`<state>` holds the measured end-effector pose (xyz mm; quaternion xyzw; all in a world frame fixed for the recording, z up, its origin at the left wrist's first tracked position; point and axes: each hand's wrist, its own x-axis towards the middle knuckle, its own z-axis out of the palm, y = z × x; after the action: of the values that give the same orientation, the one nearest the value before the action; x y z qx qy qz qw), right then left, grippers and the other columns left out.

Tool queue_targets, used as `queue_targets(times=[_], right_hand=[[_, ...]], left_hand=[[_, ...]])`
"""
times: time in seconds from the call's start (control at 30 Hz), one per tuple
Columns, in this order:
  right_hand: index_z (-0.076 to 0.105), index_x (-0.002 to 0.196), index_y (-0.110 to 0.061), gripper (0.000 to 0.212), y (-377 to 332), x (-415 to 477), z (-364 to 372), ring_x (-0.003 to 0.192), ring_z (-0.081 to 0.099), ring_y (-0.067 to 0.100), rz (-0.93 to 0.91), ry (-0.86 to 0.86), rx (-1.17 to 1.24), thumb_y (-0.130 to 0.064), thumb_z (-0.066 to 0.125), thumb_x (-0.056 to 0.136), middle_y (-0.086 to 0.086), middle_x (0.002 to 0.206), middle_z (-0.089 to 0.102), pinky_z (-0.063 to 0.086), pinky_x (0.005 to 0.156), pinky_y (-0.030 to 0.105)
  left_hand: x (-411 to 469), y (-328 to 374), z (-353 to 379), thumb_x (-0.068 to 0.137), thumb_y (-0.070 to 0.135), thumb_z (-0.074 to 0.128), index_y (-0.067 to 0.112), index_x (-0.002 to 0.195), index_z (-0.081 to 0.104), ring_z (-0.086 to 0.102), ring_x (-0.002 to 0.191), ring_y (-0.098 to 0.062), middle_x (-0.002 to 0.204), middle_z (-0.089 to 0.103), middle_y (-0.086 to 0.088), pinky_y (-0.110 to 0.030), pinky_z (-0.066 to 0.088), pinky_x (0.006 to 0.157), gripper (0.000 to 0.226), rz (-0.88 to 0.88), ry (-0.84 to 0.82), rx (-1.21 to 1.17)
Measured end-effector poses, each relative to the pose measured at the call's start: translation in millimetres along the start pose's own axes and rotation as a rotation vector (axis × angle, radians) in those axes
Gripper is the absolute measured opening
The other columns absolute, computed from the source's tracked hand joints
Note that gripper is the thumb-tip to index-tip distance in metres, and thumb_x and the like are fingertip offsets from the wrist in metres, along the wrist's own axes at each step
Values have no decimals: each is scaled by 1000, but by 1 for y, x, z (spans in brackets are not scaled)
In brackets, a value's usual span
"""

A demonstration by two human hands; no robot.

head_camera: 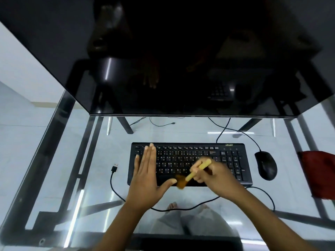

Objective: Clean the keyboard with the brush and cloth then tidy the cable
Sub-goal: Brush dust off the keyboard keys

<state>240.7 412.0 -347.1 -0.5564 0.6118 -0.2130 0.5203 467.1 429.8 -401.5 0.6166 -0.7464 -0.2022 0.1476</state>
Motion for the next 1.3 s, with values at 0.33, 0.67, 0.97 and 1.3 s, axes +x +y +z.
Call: queue_targets(times=[0.33,0.67,0.97,1.3], right_hand=[[65,90,-23,13,-13,27,-15,81,72,14,-41,292,106,-15,56,95,-3,85,74,57,82,40],[60,83,-23,15,17,15,-64,81,70,17,-59,619,52,-14,56,94,-6,80,71,51,77,14],[61,86,-20,13,40,-15,-96,76,72,20,4,621,106,-13,54,95,0,81,73,57,75,34],[62,88,-7,11,58,-40,-103,71,70,12,-4,299,98,-4,53,95,0,75,74,57,69,22]], left_hand=[[36,23,13,72,83,41,13,153,-8,-20,145,-9,161,-12,2,-47,-4,120,118,131,-181,160],[50,53,23,75,84,36,13,151,-11,-20,145,-13,159,-16,0,-48,-9,118,115,185,-231,198],[71,107,41,79,77,45,14,151,-15,-26,143,-13,158,-22,0,-47,-13,118,113,319,-279,196],[73,121,58,73,80,49,16,150,-17,-30,142,-14,158,-25,-1,-49,-13,117,120,299,-367,249]])
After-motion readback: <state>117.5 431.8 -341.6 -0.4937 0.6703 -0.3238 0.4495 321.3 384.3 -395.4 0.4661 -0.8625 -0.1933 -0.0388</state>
